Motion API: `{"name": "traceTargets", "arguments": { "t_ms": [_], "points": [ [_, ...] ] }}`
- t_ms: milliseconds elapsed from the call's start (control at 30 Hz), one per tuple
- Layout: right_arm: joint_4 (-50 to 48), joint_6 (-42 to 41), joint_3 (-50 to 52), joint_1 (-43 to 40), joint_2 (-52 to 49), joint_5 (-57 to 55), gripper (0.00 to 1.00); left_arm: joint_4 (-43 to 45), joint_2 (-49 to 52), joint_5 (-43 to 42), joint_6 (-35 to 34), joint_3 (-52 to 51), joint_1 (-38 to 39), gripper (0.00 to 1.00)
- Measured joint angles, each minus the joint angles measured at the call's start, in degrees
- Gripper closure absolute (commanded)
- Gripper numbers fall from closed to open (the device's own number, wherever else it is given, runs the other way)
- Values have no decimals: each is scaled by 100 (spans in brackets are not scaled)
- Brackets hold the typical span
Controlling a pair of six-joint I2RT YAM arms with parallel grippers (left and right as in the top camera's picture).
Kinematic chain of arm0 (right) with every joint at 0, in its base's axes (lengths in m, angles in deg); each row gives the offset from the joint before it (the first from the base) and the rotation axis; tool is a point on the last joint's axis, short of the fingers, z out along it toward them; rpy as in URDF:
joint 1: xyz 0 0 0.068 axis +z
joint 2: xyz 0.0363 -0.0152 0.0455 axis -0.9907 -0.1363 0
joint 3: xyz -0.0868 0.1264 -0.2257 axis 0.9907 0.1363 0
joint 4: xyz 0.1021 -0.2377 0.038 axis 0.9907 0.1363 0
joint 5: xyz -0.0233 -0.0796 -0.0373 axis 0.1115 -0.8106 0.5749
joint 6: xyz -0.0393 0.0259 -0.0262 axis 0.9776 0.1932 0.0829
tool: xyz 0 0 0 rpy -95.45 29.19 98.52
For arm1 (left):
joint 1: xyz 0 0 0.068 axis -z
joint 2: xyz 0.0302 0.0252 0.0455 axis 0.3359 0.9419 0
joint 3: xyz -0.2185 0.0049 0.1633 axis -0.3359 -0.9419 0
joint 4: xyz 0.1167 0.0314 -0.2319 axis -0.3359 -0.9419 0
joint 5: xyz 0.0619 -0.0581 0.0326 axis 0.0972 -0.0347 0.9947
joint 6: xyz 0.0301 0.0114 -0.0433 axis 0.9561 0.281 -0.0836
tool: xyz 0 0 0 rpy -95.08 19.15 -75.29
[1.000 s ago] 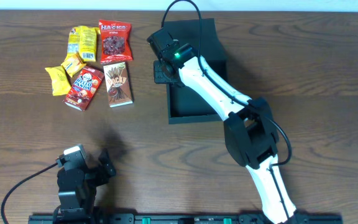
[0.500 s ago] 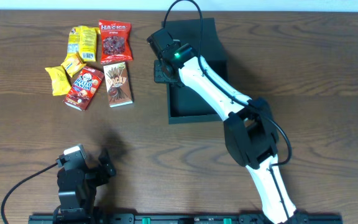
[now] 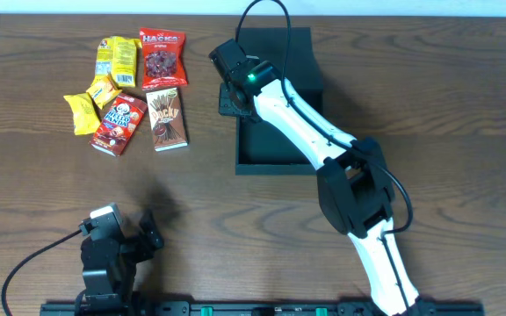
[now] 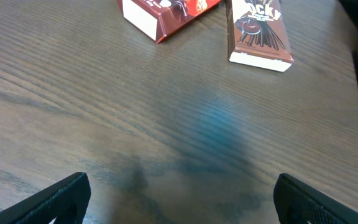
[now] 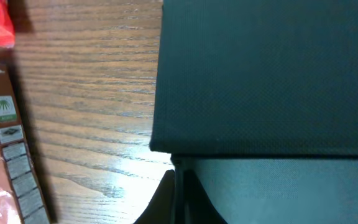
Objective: Pack container
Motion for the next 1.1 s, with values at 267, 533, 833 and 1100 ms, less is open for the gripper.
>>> {"name": "traceTargets", "arguments": {
  "t_ms": [267,533,833,1100],
  "points": [
    [181,706,-138,-20,2,157,1,0,0,0,0,0,0,5],
    [647,2586,-1604,-315,721,245,1,0,0,0,0,0,0,5],
    [236,4693,-2105,-1644,2352,195,1,-2,0,0,0,0,0,5],
    [229,4922,-1923,-3187,1932,964,1,-2,0,0,0,0,0,5]
  ]
}}
